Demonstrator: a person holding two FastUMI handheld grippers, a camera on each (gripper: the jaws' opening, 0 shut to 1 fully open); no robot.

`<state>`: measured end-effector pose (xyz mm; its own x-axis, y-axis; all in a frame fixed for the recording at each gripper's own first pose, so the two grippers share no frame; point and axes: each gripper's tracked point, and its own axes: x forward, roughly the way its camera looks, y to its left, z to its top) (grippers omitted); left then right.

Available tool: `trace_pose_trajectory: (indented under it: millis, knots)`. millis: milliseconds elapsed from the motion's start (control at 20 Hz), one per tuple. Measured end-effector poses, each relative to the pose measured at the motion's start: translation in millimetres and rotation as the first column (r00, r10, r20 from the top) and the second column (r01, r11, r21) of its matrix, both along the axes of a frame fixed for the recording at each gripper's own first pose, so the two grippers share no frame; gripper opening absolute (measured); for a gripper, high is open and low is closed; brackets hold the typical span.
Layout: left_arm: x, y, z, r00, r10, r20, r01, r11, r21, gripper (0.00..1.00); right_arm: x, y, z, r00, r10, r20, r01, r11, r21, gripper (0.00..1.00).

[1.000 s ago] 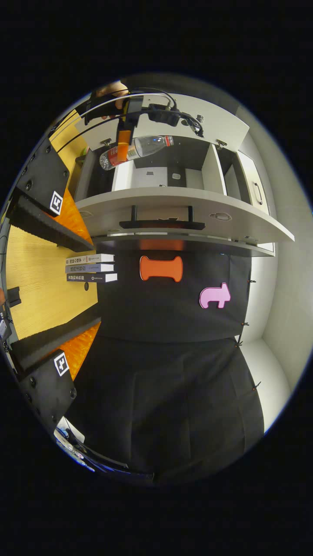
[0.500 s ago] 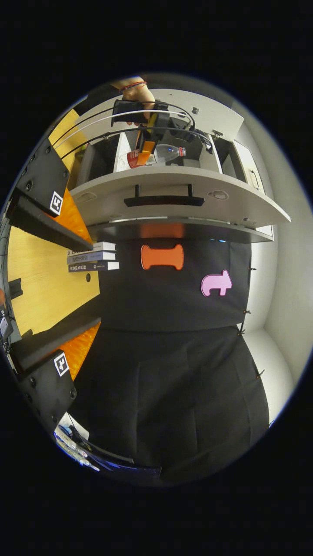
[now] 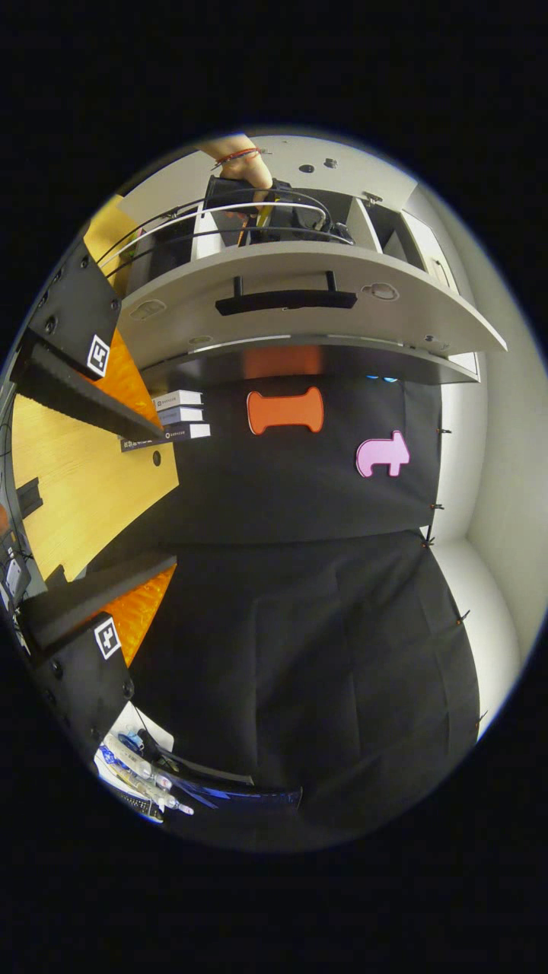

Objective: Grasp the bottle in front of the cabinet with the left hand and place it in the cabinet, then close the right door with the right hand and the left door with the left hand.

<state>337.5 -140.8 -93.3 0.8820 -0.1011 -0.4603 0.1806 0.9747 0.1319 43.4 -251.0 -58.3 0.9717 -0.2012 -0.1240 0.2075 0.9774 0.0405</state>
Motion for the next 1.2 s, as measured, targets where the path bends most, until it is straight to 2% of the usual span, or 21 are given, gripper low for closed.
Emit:
trace_pose_trajectory:
  millis: [50, 350, 700, 1050, 1200]
  knots:
    - [2, -3, -8, 1.000, -0.005, -0.024, 0.005, 1.000, -0.007, 0.75, 0, 0, -2, 1.000, -0.009, -0.006, 0.009, 1.000, 0.001, 0.98]
    - [22, -12, -24, 0.997, -0.023, -0.070, 0.020, 0.999, -0.050, 0.75, 5, 2, -5, 0.999, -0.041, -0.023, 0.040, 0.999, -0.007, 0.98]
    - [24, -8, -35, 0.994, -0.012, -0.109, 0.003, 0.996, -0.089, 0.77, 9, 6, -7, 0.999, -0.036, -0.034, 0.036, 0.999, -0.011, 0.98]
    - [23, -6, -35, 0.994, 0.007, -0.106, -0.013, 0.998, -0.055, 0.80, 9, 8, -12, 0.999, -0.029, -0.043, 0.029, 1.000, -0.003, 0.98]
    - [24, -9, -34, 0.994, 0.007, -0.106, -0.013, 0.998, -0.057, 0.85, 8, 5, -12, 0.999, -0.033, -0.043, 0.033, 0.999, 0.000, 0.98]
